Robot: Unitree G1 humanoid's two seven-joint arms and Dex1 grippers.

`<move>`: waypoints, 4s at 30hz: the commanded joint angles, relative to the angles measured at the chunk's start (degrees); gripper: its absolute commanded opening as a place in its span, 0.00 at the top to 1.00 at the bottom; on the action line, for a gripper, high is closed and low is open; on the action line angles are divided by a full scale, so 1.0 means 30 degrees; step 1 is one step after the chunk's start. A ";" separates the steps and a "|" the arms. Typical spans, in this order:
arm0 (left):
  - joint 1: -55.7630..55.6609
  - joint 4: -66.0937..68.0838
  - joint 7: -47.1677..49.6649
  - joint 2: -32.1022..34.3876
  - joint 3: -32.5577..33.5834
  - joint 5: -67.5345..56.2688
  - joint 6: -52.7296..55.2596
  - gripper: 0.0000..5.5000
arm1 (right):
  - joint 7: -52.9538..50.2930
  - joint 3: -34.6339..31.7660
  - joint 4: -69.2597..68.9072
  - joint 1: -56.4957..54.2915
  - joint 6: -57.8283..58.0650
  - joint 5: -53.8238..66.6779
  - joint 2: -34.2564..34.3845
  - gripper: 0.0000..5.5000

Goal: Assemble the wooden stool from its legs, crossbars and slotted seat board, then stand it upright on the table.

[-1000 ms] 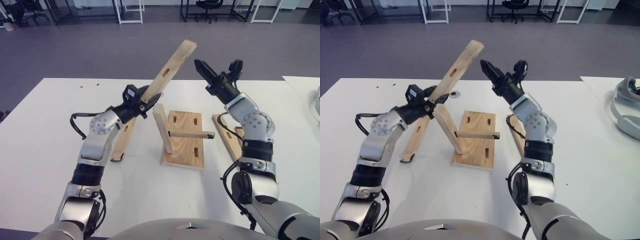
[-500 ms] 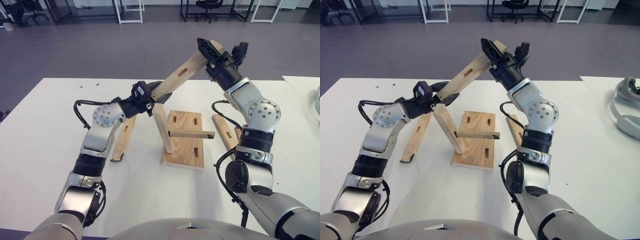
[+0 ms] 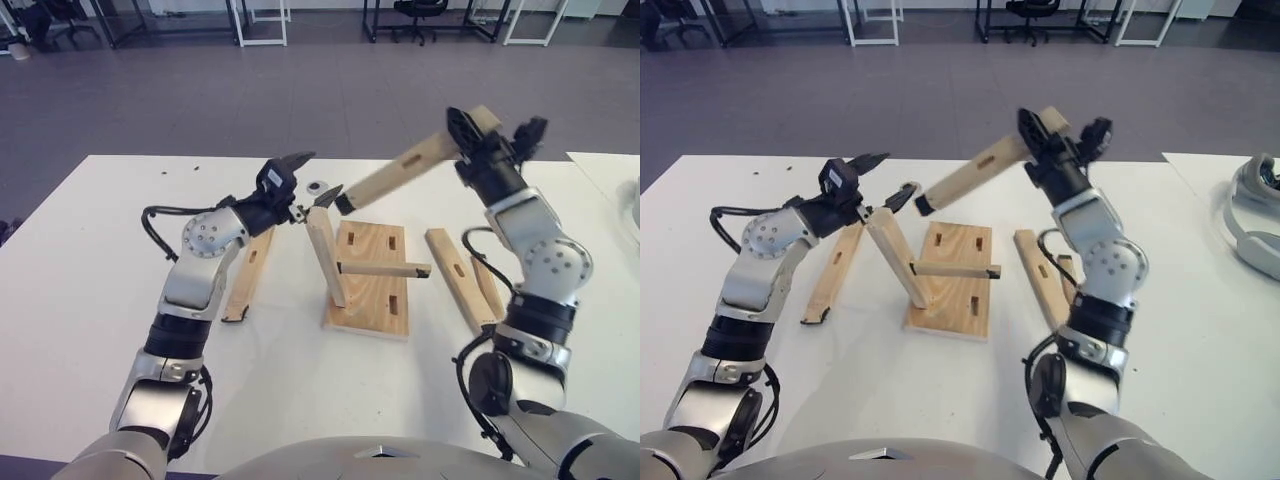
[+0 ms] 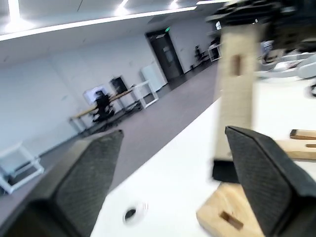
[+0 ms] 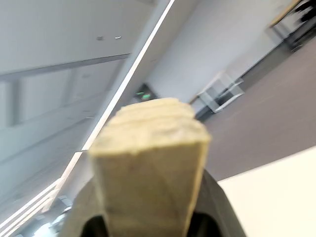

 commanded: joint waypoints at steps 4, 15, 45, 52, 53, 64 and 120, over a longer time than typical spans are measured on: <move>0.8302 -0.4530 0.4982 -0.1374 -0.0811 0.2309 0.4127 0.09 | -0.5465 -0.1659 -0.8112 1.0019 0.0505 0.3999 0.1513 0.82; 0.8060 -0.5420 0.5941 -0.2145 -0.0821 0.2270 0.5940 0.09 | -0.8028 0.1626 -1.0045 1.2207 -0.0834 0.1889 -0.0178 0.82; 0.4210 -0.6195 0.6161 -0.5730 -0.5954 0.1439 0.9843 0.09 | -0.6105 1.0860 -0.9533 1.0052 0.4423 -0.5222 -0.4518 0.55; 0.4746 -0.5496 0.7441 -0.5525 -0.5637 0.2426 1.0299 0.09 | -0.3859 0.9844 -1.0058 0.9762 0.2093 -0.6445 -0.4719 0.33; 0.5032 -0.5475 0.7369 -0.4933 -0.4924 0.2480 1.0115 0.09 | -0.3180 0.9142 -0.9854 0.9907 0.1501 -0.6698 -0.5089 0.33; 0.8494 -0.8983 0.0586 0.2762 -0.0921 0.0367 0.6661 0.09 | 0.9682 0.3434 -0.8471 1.2844 -0.2369 -0.4578 -1.0354 0.33; 0.8163 -1.6991 0.8854 -0.4206 0.4394 -0.1944 1.6932 0.09 | -0.0352 0.0279 -1.3291 0.9986 0.3208 -0.6835 -0.2349 0.33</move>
